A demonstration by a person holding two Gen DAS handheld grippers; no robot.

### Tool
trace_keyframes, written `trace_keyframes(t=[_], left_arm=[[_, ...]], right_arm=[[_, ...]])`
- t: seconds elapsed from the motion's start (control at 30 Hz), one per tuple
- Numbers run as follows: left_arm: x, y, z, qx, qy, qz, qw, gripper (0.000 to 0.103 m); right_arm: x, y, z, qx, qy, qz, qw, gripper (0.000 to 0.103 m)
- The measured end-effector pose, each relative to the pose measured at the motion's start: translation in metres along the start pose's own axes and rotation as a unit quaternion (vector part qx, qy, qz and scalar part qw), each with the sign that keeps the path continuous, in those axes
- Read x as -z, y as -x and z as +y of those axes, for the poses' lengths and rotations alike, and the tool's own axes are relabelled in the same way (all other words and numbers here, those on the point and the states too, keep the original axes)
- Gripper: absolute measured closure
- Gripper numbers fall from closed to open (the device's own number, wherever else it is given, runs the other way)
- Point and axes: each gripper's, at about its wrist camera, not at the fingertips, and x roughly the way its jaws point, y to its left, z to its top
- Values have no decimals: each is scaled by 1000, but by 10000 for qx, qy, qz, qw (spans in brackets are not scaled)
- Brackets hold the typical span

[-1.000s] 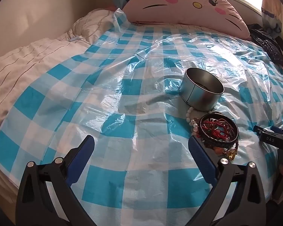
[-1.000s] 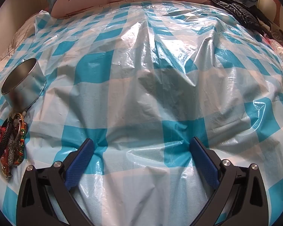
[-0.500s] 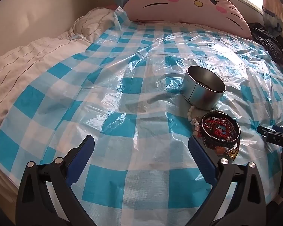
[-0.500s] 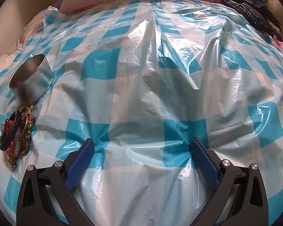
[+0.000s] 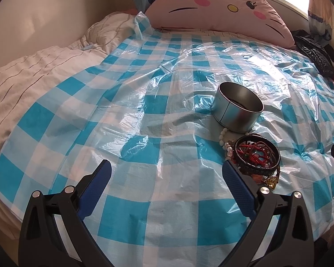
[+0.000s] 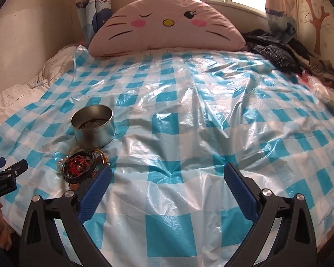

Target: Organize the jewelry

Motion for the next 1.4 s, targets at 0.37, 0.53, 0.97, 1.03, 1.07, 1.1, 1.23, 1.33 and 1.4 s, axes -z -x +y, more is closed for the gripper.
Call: trace_keyframes(t=[0.37, 0.53, 0.97, 1.03, 1.07, 1.1, 1.23, 1.33, 1.4], left_arm=[[0, 5, -4, -57, -65, -61, 9999, 7], [0, 8, -4, -71, -85, -129, 9999, 7], [-1, 13, -7, -78, -160, -179, 9997, 7], [-1, 14, -8, -68, -176, -200, 9996, 7], [-1, 14, -8, -59, -179, -197, 9996, 7], [-1, 14, -8, -45, -181, -189, 9996, 7], [-2, 13, -10, 20, -211, -196, 9996, 7], [-1, 14, -13, 38, -274, -231, 9993, 7], [-1, 15, -14, 41, -301, -251, 9992, 7]], right_arm=[[13, 18, 35, 136, 586, -230, 9979, 6], [13, 22, 32, 180, 487, -323, 9981, 6], [10, 21, 33, 186, 464, -291, 9983, 6], [11, 21, 33, 188, 458, -288, 9984, 6], [11, 21, 33, 191, 459, -287, 9984, 6], [11, 21, 33, 189, 462, -286, 9983, 6], [11, 20, 33, 184, 463, -287, 9983, 6], [11, 20, 33, 184, 456, -289, 9984, 6], [11, 20, 33, 181, 459, -285, 9984, 7]])
